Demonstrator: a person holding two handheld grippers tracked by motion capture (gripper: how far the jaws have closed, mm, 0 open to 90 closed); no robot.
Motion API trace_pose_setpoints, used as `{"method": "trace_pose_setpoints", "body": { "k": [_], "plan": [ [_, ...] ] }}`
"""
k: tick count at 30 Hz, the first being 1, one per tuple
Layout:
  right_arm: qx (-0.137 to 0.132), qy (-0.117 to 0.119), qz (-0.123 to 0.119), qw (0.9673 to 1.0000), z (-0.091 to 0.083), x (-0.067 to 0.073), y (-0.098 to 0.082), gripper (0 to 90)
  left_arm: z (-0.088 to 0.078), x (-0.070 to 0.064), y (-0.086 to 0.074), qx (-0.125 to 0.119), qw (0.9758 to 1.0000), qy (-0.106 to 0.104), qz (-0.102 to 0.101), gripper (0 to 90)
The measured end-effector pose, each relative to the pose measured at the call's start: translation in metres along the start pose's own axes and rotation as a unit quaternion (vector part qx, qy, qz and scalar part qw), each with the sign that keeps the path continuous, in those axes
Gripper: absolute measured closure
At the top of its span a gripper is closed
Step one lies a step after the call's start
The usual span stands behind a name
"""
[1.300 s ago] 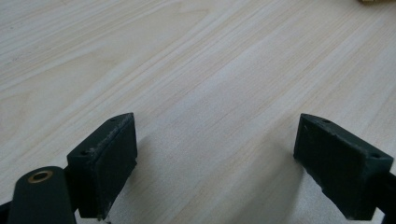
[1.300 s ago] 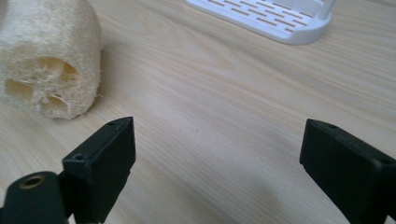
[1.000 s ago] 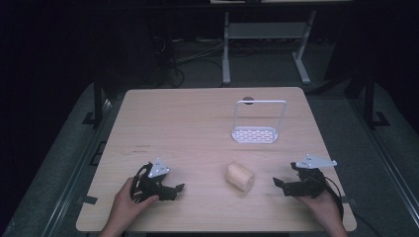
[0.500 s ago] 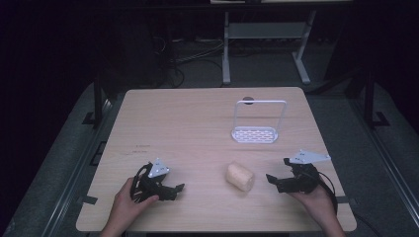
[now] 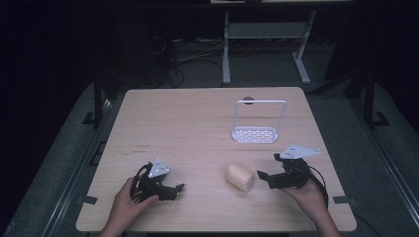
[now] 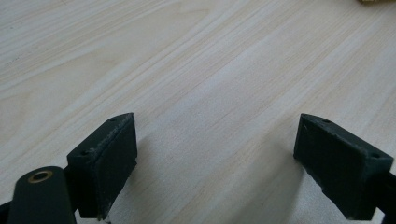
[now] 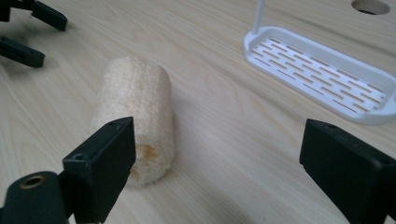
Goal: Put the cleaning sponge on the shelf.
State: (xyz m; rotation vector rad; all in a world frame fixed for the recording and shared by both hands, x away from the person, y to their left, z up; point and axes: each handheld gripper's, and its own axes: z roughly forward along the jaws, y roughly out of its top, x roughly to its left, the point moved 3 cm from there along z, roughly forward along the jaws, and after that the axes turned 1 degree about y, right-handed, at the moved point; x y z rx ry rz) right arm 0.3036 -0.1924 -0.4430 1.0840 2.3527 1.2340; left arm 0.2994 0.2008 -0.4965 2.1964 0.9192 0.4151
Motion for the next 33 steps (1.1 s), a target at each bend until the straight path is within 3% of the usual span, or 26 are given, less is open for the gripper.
{"method": "trace_pose_setpoints", "body": {
  "k": [17,33],
  "plan": [
    [-0.001,0.028,-0.020,0.9994,0.021,0.018,0.017,10.6,0.000,0.000,0.000,-0.001,1.0000,0.000,0.000,12.8],
    [0.003,0.048,-0.039,0.9981,0.035,0.033,0.019,13.3,0.000,0.000,0.000,-0.002,1.0000,0.000,-0.001,12.8]
  ]
}}
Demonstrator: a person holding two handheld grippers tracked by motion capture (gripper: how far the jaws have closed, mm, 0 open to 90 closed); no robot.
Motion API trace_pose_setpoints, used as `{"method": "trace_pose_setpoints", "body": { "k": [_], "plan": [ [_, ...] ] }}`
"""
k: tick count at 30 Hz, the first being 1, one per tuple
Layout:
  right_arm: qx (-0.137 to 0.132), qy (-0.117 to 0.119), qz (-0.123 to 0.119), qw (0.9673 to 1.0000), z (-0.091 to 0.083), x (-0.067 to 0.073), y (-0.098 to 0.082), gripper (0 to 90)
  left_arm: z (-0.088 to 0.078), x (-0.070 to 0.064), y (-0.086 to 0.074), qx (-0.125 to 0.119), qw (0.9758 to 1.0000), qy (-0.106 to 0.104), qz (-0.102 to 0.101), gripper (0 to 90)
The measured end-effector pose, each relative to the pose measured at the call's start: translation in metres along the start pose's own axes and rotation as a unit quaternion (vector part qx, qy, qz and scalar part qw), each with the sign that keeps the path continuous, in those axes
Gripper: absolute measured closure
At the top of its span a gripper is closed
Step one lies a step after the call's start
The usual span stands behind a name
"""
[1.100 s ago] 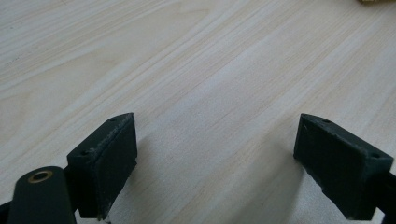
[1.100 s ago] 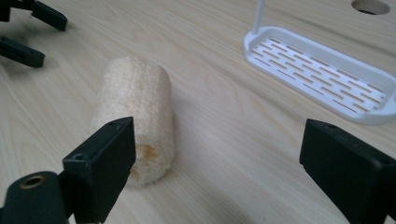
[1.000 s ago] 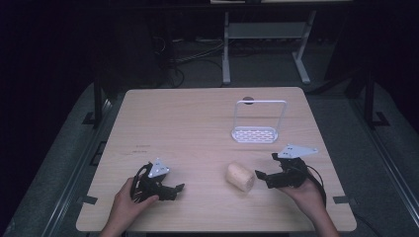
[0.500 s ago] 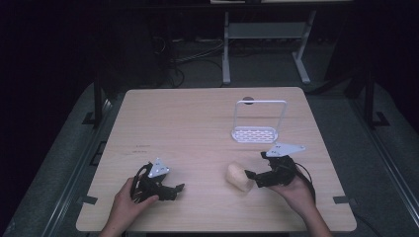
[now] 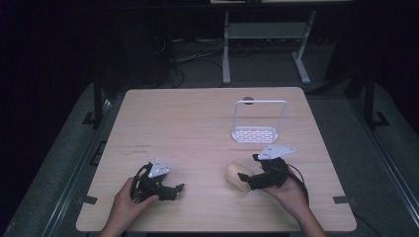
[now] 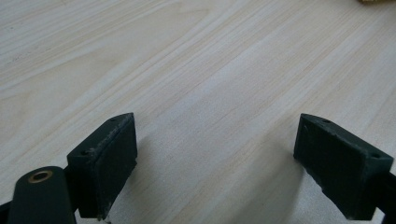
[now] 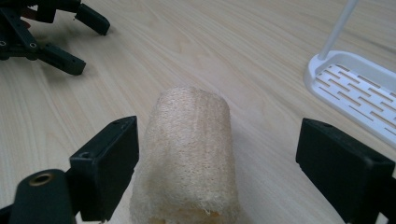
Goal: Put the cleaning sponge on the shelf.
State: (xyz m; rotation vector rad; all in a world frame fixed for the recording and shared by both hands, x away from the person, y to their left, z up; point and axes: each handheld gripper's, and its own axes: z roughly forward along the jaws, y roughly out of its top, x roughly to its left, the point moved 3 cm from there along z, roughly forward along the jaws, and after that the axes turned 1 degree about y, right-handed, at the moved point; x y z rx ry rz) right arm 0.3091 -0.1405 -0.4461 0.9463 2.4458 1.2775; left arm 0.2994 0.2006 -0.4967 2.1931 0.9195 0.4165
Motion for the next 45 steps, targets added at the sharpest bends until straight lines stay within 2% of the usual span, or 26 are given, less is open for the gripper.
{"method": "trace_pose_setpoints", "body": {
  "k": [8,27,45],
  "plan": [
    [0.001,0.007,-0.002,1.0000,0.004,0.003,0.000,13.3,0.000,0.000,0.000,0.000,1.0000,0.000,0.000,12.8],
    [0.025,0.023,0.000,0.9994,0.023,0.010,-0.006,13.6,0.000,0.000,0.000,0.000,1.0000,0.000,0.000,12.8],
    [0.050,0.022,-0.009,0.9984,0.039,0.016,-0.012,13.8,0.000,0.000,0.000,0.000,1.0000,0.000,0.000,12.8]
  ]
}}
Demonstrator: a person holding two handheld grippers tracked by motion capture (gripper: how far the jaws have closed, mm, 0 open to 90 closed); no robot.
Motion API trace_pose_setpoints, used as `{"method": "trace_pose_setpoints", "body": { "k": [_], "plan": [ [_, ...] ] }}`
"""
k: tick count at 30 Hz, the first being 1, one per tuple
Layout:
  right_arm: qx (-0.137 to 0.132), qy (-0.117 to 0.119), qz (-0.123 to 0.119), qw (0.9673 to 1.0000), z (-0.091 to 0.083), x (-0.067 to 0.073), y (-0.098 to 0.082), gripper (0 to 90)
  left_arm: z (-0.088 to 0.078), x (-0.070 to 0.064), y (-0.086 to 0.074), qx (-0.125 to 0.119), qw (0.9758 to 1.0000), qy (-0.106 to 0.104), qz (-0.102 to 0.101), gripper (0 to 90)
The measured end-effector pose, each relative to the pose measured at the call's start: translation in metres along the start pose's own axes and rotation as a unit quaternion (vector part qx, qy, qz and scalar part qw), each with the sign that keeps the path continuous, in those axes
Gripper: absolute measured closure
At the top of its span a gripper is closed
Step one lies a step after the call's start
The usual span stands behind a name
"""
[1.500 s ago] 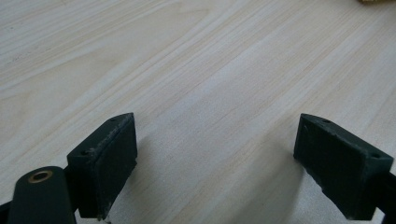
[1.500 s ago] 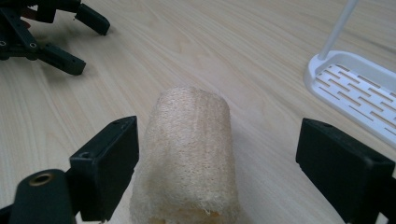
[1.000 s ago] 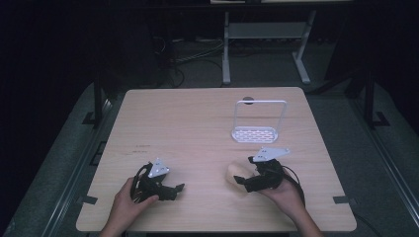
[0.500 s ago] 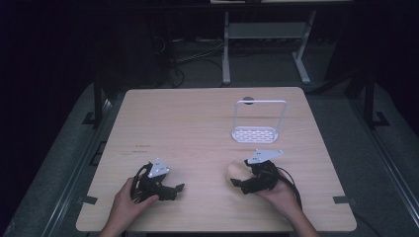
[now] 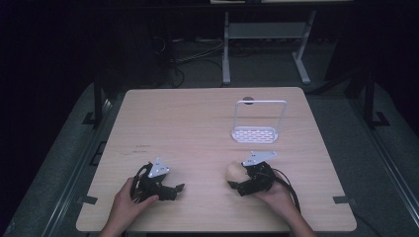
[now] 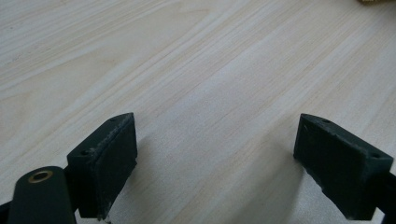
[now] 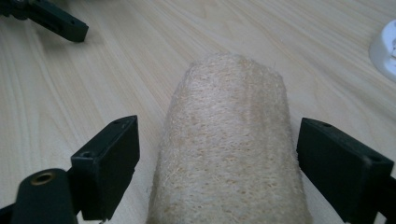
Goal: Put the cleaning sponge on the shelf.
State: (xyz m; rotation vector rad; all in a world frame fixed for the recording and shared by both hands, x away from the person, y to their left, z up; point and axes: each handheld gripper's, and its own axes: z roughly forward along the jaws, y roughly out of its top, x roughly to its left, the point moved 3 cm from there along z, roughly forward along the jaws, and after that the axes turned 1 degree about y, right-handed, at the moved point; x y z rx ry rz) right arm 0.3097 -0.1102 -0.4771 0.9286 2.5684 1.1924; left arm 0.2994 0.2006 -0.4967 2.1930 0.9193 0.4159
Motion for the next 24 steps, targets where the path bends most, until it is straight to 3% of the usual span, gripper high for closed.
{"method": "trace_pose_setpoints", "body": {
  "k": [14,24],
  "plan": [
    [0.021,-0.010,-0.009,0.9997,0.0097,-0.0001,-0.0046,14.6,0.0000,0.0000,0.0000,0.000,1.0000,0.000,0.000,12.8],
    [0.026,-0.014,-0.013,0.9995,0.0096,-0.0001,-0.0059,22.1,0.0000,0.0000,0.0000,0.000,1.0000,0.000,0.000,12.8]
  ]
}}
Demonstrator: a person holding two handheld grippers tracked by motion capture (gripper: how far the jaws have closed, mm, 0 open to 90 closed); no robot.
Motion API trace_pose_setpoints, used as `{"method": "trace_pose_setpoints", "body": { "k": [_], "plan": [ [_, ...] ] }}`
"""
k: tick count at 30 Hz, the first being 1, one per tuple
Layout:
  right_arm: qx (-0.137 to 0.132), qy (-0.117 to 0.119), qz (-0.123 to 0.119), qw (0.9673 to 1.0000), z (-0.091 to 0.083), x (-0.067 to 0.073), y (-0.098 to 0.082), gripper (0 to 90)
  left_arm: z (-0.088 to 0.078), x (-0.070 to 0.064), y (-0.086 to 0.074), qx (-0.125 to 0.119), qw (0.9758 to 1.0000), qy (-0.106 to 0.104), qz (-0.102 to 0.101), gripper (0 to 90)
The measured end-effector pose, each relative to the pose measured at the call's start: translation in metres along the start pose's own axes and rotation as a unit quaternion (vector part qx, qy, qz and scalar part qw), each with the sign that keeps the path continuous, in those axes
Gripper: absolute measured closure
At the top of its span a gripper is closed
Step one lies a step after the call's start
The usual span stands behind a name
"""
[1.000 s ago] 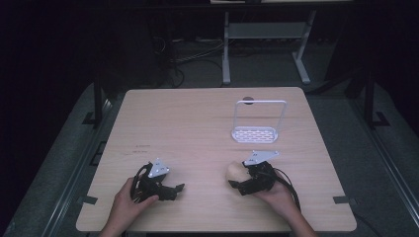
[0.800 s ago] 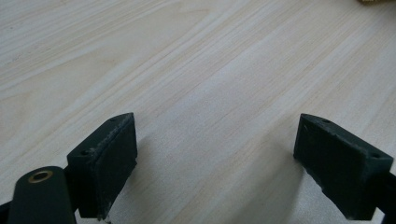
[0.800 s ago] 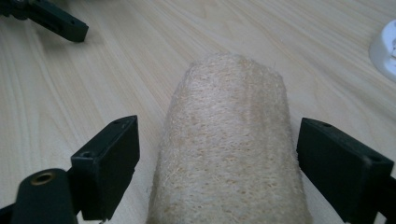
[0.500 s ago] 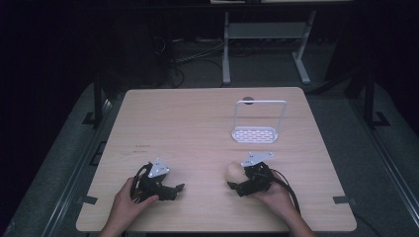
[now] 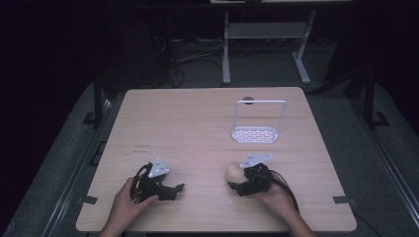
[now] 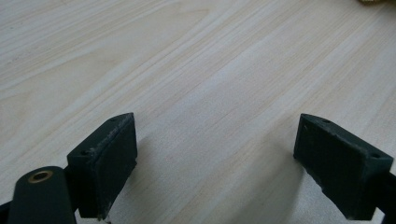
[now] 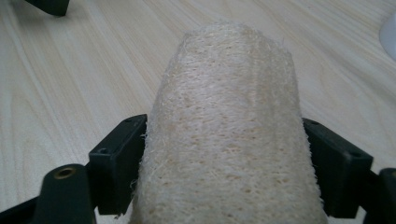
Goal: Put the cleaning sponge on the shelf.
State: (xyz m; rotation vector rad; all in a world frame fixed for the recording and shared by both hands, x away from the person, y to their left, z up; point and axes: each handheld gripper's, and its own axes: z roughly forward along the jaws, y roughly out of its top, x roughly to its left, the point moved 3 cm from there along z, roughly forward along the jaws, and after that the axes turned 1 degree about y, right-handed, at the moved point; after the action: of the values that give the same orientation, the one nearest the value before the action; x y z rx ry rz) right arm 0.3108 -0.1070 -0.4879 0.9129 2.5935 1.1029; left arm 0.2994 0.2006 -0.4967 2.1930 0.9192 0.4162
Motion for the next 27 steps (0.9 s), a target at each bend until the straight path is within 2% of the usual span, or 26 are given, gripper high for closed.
{"method": "trace_pose_setpoints", "body": {
  "k": [5,12,27],
  "plan": [
    [0.002,0.002,-0.005,1.0000,0.000,0.000,-0.001,26.3,0.000,0.000,0.000,0.000,1.0000,0.000,0.000,12.8],
    [0.001,-0.001,-0.008,1.0000,-0.002,0.000,-0.001,26.7,0.000,0.000,0.000,0.000,1.0000,0.000,0.000,12.8],
    [-0.007,-0.006,0.001,1.0000,-0.015,-0.003,0.002,26.9,0.000,0.000,0.000,0.000,1.0000,0.000,0.000,12.8]
  ]
}}
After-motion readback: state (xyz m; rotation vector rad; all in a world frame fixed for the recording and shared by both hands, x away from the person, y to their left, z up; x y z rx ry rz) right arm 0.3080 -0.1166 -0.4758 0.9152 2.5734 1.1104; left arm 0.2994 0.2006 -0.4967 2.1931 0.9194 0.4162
